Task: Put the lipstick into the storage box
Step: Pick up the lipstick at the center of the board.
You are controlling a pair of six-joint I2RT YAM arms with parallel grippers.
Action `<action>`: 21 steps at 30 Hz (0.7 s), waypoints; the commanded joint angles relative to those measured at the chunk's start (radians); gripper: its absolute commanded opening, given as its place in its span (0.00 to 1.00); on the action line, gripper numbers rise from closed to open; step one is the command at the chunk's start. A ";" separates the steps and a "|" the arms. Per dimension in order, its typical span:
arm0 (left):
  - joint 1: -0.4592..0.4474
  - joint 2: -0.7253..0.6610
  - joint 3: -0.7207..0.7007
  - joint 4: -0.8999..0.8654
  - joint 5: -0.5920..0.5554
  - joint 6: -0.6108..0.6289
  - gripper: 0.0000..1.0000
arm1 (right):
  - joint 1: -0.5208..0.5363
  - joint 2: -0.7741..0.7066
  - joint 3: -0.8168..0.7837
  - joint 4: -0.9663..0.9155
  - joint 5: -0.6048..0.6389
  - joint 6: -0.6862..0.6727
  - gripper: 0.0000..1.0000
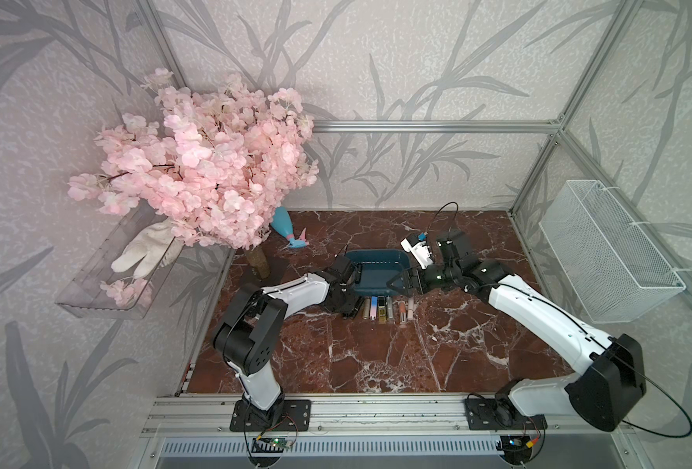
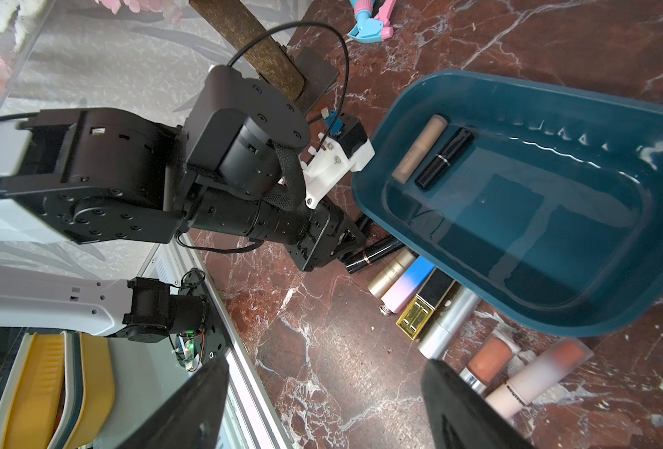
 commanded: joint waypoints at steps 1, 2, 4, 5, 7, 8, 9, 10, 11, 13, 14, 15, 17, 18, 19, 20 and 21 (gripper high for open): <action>-0.005 0.019 0.017 -0.056 -0.037 0.015 0.35 | -0.003 -0.018 0.006 0.008 -0.013 0.002 0.83; -0.005 0.019 0.016 -0.056 -0.041 0.014 0.36 | -0.003 -0.019 0.004 0.013 -0.013 0.004 0.83; -0.005 0.020 0.014 -0.063 -0.042 0.015 0.34 | -0.004 -0.019 0.003 0.016 -0.014 0.009 0.83; -0.004 0.020 0.014 -0.064 -0.043 0.016 0.32 | -0.005 -0.020 0.003 0.018 -0.014 0.011 0.83; -0.005 0.017 0.012 -0.070 -0.047 0.017 0.29 | -0.003 -0.021 0.001 0.023 -0.014 0.016 0.83; -0.005 0.017 0.010 -0.073 -0.047 0.018 0.27 | -0.004 -0.021 0.001 0.026 -0.014 0.019 0.83; -0.004 0.016 0.011 -0.076 -0.049 0.020 0.26 | -0.004 -0.021 0.001 0.026 -0.013 0.021 0.83; -0.004 0.015 0.010 -0.079 -0.048 0.021 0.25 | -0.004 -0.021 0.001 0.030 -0.014 0.023 0.83; -0.005 0.012 0.009 -0.082 -0.049 0.022 0.22 | -0.003 -0.021 -0.001 0.032 -0.014 0.027 0.83; -0.004 0.002 0.005 -0.089 -0.051 0.023 0.19 | -0.004 -0.021 0.000 0.037 -0.014 0.031 0.83; -0.005 -0.006 0.001 -0.091 -0.052 0.023 0.17 | -0.003 -0.021 0.000 0.038 -0.014 0.034 0.83; -0.004 -0.014 -0.005 -0.092 -0.053 0.024 0.16 | -0.003 -0.021 -0.002 0.044 -0.014 0.039 0.83; -0.003 -0.029 -0.017 -0.093 -0.057 0.025 0.16 | -0.003 -0.022 -0.003 0.051 -0.014 0.048 0.83; -0.002 -0.035 -0.023 -0.093 -0.058 0.026 0.15 | -0.003 -0.022 -0.005 0.054 -0.014 0.053 0.83; -0.001 -0.041 -0.027 -0.092 -0.058 0.025 0.14 | -0.003 -0.022 -0.006 0.057 -0.014 0.054 0.84; -0.001 -0.046 -0.033 -0.092 -0.057 0.025 0.13 | -0.003 -0.022 -0.006 0.059 -0.016 0.059 0.87; -0.001 -0.052 -0.036 -0.092 -0.056 0.025 0.13 | -0.002 -0.022 -0.009 0.062 -0.017 0.062 0.88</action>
